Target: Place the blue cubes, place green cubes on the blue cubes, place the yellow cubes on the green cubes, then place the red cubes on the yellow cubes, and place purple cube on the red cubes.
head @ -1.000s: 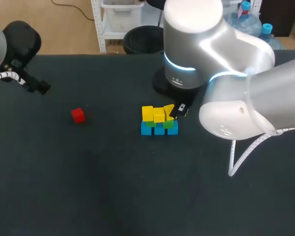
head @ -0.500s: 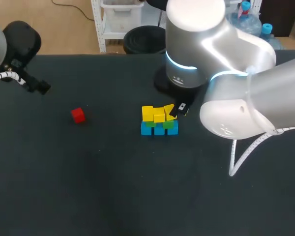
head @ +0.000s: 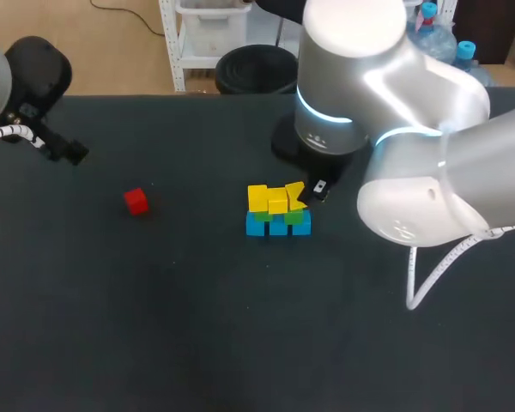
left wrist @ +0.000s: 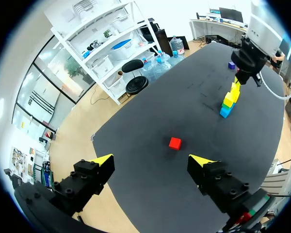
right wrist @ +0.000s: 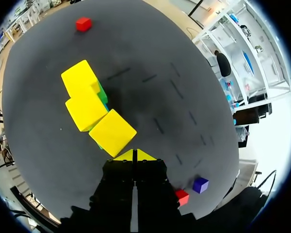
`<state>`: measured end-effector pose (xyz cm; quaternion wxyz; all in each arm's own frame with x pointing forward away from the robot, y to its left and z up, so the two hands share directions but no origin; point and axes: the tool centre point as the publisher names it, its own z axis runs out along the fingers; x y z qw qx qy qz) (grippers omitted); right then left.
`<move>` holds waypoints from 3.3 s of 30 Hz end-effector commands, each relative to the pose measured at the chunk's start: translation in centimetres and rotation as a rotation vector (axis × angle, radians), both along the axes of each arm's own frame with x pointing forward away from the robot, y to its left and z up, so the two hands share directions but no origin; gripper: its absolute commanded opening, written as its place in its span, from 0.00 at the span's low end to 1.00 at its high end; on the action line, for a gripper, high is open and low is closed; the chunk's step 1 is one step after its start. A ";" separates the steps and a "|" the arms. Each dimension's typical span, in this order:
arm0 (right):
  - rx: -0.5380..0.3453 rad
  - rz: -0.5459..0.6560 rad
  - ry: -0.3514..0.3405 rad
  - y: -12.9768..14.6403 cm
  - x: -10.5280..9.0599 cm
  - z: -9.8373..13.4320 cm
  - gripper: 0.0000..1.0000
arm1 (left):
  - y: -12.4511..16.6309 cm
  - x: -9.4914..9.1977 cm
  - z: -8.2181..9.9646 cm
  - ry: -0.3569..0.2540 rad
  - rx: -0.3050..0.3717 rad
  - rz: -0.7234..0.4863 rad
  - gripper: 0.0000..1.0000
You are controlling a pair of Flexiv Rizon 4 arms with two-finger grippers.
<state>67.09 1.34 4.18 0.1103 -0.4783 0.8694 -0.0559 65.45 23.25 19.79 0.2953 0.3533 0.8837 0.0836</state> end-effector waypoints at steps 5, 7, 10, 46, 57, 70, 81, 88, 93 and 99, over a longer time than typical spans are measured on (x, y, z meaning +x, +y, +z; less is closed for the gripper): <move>0.013 0.001 -0.004 0.0 -0.1 0.0 0.00 | 0.1 0.1 0.0 0.001 -0.001 -0.002 1.00; 0.019 0.002 -0.002 0.1 -0.1 0.0 0.00 | 0.1 0.1 0.0 0.001 -0.001 -0.002 1.00; 0.024 0.003 -0.001 0.2 0.0 0.1 0.00 | 0.1 0.1 0.0 0.001 -0.001 -0.002 1.00; -0.004 -0.020 0.043 -0.1 -0.4 -0.2 1.00 | 0.1 0.1 0.0 0.001 -0.001 -0.002 1.00; -0.004 -0.020 0.043 -0.1 -0.4 -0.2 1.00 | 0.1 0.1 0.0 0.001 -0.001 -0.002 1.00; -0.004 -0.020 0.043 -0.1 -0.4 -0.2 1.00 | 0.1 0.1 0.0 0.001 -0.001 -0.002 1.00; -0.004 -0.020 0.043 -0.1 -0.4 -0.2 1.00 | 0.1 0.1 0.0 0.001 -0.001 -0.002 1.00; -0.004 -0.020 0.043 -0.1 -0.4 -0.2 1.00 | 0.1 0.1 0.0 0.001 -0.001 -0.002 1.00; -0.004 -0.020 0.043 -0.1 -0.4 -0.2 1.00 | 0.1 0.1 0.0 0.001 -0.001 -0.002 1.00; -0.004 -0.020 0.043 -0.1 -0.4 -0.2 1.00 | 0.1 0.1 0.0 0.001 -0.001 -0.002 1.00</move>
